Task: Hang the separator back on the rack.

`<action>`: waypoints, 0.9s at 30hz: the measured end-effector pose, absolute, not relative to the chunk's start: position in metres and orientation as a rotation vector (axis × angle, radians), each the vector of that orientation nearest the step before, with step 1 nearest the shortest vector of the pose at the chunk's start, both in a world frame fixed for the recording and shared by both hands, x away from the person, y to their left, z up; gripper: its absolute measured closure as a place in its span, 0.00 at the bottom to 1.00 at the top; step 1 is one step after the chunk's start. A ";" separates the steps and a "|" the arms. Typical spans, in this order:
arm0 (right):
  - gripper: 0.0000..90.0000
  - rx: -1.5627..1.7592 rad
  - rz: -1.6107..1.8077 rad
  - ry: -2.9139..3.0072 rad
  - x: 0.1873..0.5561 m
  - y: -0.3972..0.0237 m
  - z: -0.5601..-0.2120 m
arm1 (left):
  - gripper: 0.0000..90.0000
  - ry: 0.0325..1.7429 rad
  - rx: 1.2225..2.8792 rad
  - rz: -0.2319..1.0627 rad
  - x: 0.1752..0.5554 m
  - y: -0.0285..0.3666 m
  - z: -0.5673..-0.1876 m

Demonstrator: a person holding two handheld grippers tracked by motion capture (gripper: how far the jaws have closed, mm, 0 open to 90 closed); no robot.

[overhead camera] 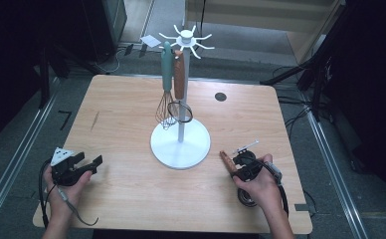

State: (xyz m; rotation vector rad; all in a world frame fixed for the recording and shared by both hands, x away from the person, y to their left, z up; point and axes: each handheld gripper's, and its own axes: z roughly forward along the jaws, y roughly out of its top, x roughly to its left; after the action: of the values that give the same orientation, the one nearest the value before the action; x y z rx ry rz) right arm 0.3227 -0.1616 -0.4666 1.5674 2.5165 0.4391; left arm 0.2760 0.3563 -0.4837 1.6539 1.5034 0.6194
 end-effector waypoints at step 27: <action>0.78 1.404 1.030 2.254 0.301 -0.173 -0.439 | 0.16 1.485 1.618 0.606 0.274 0.360 -0.483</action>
State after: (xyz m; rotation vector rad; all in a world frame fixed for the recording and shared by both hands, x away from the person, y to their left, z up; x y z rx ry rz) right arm 0.3010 -0.1728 -0.4391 1.4040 2.2537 1.0298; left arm 0.2745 0.3595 -0.4831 1.6185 1.4847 0.6060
